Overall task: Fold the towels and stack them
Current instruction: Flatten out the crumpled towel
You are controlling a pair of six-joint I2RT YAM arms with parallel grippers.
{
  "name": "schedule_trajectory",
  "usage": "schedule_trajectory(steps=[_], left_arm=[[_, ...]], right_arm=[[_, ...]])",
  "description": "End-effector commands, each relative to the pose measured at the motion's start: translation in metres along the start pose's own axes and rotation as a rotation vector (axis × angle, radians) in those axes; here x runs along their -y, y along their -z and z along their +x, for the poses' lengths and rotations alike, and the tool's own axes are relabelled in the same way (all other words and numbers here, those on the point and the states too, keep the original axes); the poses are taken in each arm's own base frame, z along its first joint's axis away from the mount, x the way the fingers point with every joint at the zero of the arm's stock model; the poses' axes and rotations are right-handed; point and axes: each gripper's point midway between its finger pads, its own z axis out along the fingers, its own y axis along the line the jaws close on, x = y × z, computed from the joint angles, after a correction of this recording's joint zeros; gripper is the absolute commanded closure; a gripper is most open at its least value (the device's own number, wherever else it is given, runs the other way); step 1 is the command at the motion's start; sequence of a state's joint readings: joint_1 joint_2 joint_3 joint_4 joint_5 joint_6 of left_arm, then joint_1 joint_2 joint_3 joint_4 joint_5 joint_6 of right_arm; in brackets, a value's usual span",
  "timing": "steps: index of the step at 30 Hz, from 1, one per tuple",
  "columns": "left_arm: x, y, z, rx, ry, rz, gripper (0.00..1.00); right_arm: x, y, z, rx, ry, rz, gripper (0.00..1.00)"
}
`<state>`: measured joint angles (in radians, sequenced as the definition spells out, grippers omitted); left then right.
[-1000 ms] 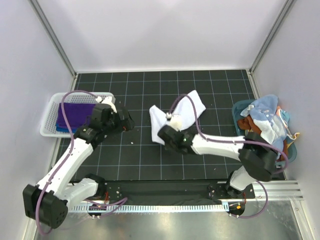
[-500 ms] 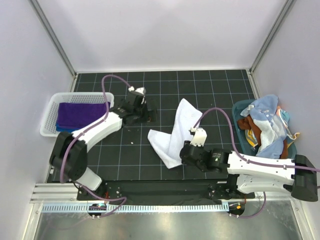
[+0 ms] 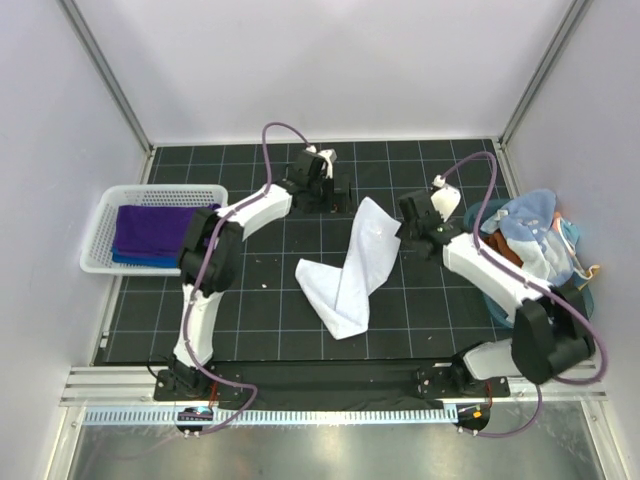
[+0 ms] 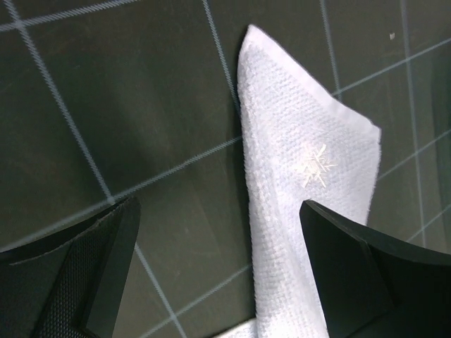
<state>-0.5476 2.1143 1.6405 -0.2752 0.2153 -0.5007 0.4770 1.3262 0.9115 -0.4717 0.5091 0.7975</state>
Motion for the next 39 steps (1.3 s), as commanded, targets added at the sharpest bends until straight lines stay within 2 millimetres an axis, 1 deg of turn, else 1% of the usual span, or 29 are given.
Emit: schedule_trajectory(steps=[1,2,3,4,5,6,7,8,10,11,12,14,15,16,18,19,20,21,22,23,24,28,29,31,34,35,36,37,39], left_arm=[[0.013,-0.012,-0.022,0.015,-0.071,0.068,0.01],[0.013,-0.019,-0.022,0.004,-0.074,0.082,0.0],[0.009,-0.032,-0.015,-0.023,-0.074,0.085,0.01],[0.009,-0.039,-0.014,-0.029,-0.081,0.097,0.01],[0.015,-0.041,-0.026,-0.006,-0.089,0.113,0.0],[0.008,-0.054,-0.018,-0.03,-0.085,0.106,0.0],[0.009,-0.057,-0.02,-0.026,-0.09,0.109,0.0],[0.013,-0.059,-0.029,-0.009,-0.094,0.12,0.0],[0.007,-0.07,-0.023,-0.023,-0.087,0.109,0.01],[0.005,-0.074,-0.022,-0.024,-0.078,0.098,0.02],[0.005,-0.075,-0.025,-0.016,-0.08,0.098,0.05],[0.006,-0.081,-0.021,-0.025,-0.08,0.103,0.1],[0.007,-0.083,-0.022,-0.019,-0.085,0.103,0.12],[0.01,-0.089,-0.016,-0.03,-0.09,0.105,0.15],[0.01,-0.093,-0.009,-0.049,-0.113,0.083,0.17],[0.01,-0.094,-0.014,-0.032,-0.125,0.056,0.18],[0.011,-0.098,-0.007,-0.047,-0.131,0.05,0.21],[0.012,-0.1,-0.006,-0.048,-0.132,0.047,0.22],[0.014,-0.1,-0.008,-0.043,-0.129,0.045,0.24],[0.014,-0.102,-0.006,-0.049,-0.13,0.042,0.28],[0.013,-0.105,0.001,-0.067,-0.13,0.032,0.3],[0.013,-0.111,0.008,-0.068,-0.141,0.005,0.36],[0.013,-0.111,0.009,-0.072,-0.137,0.006,0.39],[0.017,-0.113,0.011,-0.07,-0.14,0.01,0.42],[0.019,-0.113,0.012,-0.067,-0.143,0.004,0.53],[0.02,-0.113,0.011,-0.063,-0.139,0.003,0.55],[0.016,-0.113,0.013,-0.066,-0.135,-0.013,0.59],[0.015,-0.11,0.01,-0.056,-0.132,-0.022,0.65],[0.015,-0.106,0.005,-0.036,-0.134,-0.033,0.73]], right_arm=[[-0.015,-0.032,-0.034,0.038,-0.051,-0.037,0.52],[-0.013,-0.04,-0.034,0.027,-0.053,-0.021,0.52],[-0.016,-0.047,-0.033,0.015,-0.058,-0.026,0.52],[-0.016,-0.059,-0.032,0.014,-0.06,-0.025,0.52],[-0.012,-0.066,-0.034,0.016,-0.07,-0.014,0.52],[-0.012,-0.072,-0.034,0.005,-0.08,-0.018,0.52],[-0.014,-0.082,-0.031,-0.001,-0.081,-0.027,0.51],[-0.016,-0.086,-0.032,-0.003,-0.083,-0.038,0.51],[-0.02,-0.095,-0.028,-0.013,-0.079,-0.042,0.51],[-0.022,-0.103,-0.024,-0.029,-0.071,-0.034,0.51],[-0.022,-0.106,-0.021,-0.039,-0.068,-0.031,0.51],[-0.021,-0.112,-0.014,-0.049,-0.073,-0.025,0.51],[-0.02,-0.114,-0.012,-0.05,-0.079,-0.022,0.52],[-0.019,-0.116,-0.01,-0.05,-0.08,-0.02,0.55],[-0.019,-0.12,-0.006,-0.06,-0.074,-0.015,0.57],[-0.019,-0.121,-0.005,-0.062,-0.075,-0.015,0.58],[-0.02,-0.121,-0.006,-0.06,-0.076,-0.017,0.59],[-0.021,-0.122,-0.006,-0.06,-0.076,-0.017,0.6],[-0.021,-0.123,-0.006,-0.061,-0.079,-0.016,0.65],[-0.022,-0.123,-0.007,-0.062,-0.079,-0.017,0.67],[-0.022,-0.122,-0.008,-0.06,-0.081,-0.02,0.69],[-0.026,-0.121,-0.011,-0.058,-0.078,-0.029,0.78],[-0.026,-0.12,-0.012,-0.058,-0.078,-0.032,0.79],[-0.026,-0.119,-0.013,-0.054,-0.074,-0.032,0.82],[-0.028,-0.118,-0.018,-0.048,-0.067,-0.034,0.85],[-0.029,-0.117,-0.019,-0.047,-0.063,-0.037,0.85],[-0.028,-0.117,-0.02,-0.046,-0.06,-0.034,0.86],[-0.031,-0.116,-0.021,-0.046,-0.057,-0.041,0.86],[-0.032,-0.116,-0.023,-0.05,-0.041,-0.045,0.87]])
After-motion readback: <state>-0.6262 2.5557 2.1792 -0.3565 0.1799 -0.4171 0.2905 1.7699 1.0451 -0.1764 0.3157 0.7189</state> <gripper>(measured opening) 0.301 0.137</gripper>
